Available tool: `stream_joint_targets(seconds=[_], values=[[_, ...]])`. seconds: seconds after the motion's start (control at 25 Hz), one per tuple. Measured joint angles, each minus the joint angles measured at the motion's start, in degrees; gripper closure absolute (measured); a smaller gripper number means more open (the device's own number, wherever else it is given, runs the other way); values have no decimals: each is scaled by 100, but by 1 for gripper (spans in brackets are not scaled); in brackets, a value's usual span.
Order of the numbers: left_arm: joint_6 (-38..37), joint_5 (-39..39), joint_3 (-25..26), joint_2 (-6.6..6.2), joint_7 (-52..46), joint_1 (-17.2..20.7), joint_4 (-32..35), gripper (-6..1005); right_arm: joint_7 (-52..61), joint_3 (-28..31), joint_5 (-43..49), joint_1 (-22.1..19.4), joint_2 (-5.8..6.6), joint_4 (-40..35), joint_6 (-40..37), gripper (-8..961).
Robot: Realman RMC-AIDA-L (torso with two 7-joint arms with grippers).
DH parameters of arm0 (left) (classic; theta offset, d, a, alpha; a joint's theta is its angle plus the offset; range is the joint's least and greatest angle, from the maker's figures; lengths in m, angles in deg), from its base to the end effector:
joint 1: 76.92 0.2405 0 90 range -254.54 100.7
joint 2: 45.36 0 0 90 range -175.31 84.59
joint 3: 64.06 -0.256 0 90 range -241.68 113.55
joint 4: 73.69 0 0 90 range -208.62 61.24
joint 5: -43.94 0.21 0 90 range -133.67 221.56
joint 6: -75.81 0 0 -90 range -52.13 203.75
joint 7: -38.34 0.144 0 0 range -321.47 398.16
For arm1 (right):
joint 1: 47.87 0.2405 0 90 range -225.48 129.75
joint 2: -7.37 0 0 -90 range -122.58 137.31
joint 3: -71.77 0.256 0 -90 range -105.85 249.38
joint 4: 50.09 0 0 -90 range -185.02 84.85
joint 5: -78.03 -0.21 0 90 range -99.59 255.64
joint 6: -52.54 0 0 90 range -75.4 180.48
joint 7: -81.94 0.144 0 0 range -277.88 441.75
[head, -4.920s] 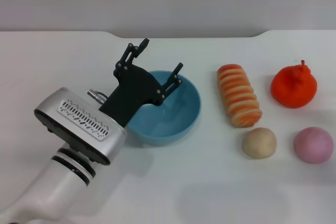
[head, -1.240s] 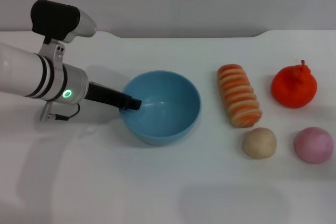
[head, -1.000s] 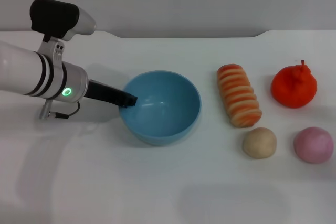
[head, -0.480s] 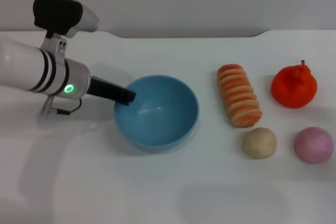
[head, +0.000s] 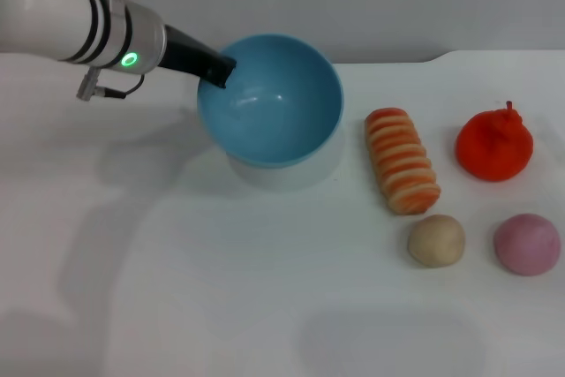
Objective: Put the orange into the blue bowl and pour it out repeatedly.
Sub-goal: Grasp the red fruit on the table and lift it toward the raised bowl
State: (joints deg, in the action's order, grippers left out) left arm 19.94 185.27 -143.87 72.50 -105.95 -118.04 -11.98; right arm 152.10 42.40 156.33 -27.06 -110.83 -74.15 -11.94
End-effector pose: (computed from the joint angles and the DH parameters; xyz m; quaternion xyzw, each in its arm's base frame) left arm -0.1584 0.4327 -0.0135 -0.9075 -0.2863 0.0171 0.3070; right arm 0.3682 0.3294 0.0559 -0.6809 0.4135 0.3807 0.4694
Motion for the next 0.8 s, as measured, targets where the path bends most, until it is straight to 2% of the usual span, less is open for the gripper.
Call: stream_joint_targets(seconds=[0.2,0.28,0.32,0.4,0.56,0.8], values=[[234,21,30,0,-3,-78,-51,1001,2979,4,2520,135,-2,-1892,-11,290],[277,22,61,1,-4,-91,-51,1001,3876,5,3468,237,4,-2532,-194,291],[321,23,76,1,-5,-116,-52,1001,4618,1,4278,378,18,-2963,-425,291],[331,25,76,0,-5,-127,-54,1001,4896,5,4618,455,39,-3092,-530,291],[367,87,65,1,-6,-162,-58,1001,5420,-17,5649,825,154,-3198,-959,291],[398,96,27,8,-10,-179,-67,1000,5408,-536,5783,972,51,-3081,-744,290]])
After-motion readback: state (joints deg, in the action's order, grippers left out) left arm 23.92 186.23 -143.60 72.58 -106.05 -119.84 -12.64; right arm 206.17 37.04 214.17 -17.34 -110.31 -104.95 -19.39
